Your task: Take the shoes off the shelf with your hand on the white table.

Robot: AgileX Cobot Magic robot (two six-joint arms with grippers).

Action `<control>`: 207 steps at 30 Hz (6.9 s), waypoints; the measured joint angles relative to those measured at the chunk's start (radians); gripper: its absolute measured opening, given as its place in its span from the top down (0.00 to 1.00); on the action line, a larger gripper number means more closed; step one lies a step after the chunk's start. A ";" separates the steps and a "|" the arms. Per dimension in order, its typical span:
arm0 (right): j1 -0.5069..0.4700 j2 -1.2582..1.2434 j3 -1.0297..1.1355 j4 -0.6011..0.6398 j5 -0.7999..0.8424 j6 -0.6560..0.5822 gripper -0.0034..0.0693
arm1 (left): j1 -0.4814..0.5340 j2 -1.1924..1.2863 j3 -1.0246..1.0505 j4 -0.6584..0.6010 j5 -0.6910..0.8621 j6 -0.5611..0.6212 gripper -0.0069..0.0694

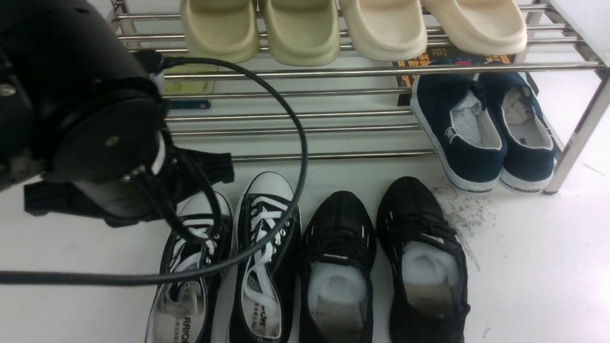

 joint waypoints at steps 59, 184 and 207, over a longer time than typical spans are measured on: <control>0.000 0.000 0.000 0.000 0.000 0.000 0.63 | 0.014 0.229 0.305 0.087 -0.212 -0.373 0.90; 0.000 0.000 0.000 0.000 0.000 0.000 0.62 | 0.444 -0.281 0.369 -0.093 -0.329 0.337 0.89; 0.000 0.000 0.000 0.000 0.000 0.000 0.62 | 0.444 -0.986 0.683 -0.474 -0.445 0.622 0.87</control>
